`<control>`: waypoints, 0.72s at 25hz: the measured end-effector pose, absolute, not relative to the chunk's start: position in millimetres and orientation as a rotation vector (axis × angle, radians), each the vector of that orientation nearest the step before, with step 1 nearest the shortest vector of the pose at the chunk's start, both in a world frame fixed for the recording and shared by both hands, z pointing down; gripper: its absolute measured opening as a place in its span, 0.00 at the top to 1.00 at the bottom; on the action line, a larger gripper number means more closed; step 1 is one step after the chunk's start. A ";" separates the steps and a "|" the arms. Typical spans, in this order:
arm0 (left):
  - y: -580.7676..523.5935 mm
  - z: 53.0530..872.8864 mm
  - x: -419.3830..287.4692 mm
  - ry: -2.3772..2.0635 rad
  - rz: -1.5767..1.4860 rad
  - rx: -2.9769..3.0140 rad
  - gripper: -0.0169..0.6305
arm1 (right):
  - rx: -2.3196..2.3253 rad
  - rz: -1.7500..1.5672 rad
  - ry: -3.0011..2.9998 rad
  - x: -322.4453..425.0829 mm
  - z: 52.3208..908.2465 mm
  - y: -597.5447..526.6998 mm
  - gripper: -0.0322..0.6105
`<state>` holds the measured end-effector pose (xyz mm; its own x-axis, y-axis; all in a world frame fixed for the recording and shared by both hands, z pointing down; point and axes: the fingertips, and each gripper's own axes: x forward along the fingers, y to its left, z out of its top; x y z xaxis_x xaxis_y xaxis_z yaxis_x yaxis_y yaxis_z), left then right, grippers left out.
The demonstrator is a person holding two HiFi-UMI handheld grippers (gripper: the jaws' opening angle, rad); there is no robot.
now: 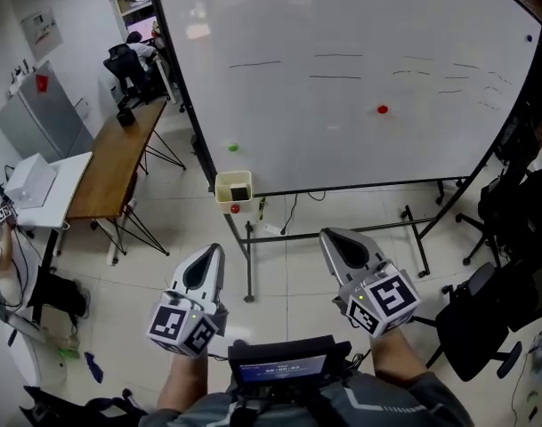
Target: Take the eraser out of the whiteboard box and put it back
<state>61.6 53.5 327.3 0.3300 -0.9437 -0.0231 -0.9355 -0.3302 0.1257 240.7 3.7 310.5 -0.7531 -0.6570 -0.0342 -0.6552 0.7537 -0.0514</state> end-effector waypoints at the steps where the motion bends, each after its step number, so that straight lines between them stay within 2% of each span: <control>1: 46.3 328.2 50.8 -1.768 -0.138 2.488 0.92 | -1.086 -0.056 2.891 232.3 310.6 -3.2 0.93; 12: -17.4 328.0 -99.7 -1.654 -0.081 2.603 0.92 | -1.315 -0.087 2.777 97.9 313.4 -64.6 0.93; 18: -52.2 331.7 -145.0 -1.597 -0.081 2.621 0.92 | -1.354 -0.104 2.756 44.6 313.3 -94.7 0.92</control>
<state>-145.0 -52.2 331.7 0.4583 -0.8888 -0.0076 -0.8850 -0.4571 0.0887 44.6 -94.7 313.3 -0.6095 -0.7921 -0.0325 -0.7875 0.6096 -0.0909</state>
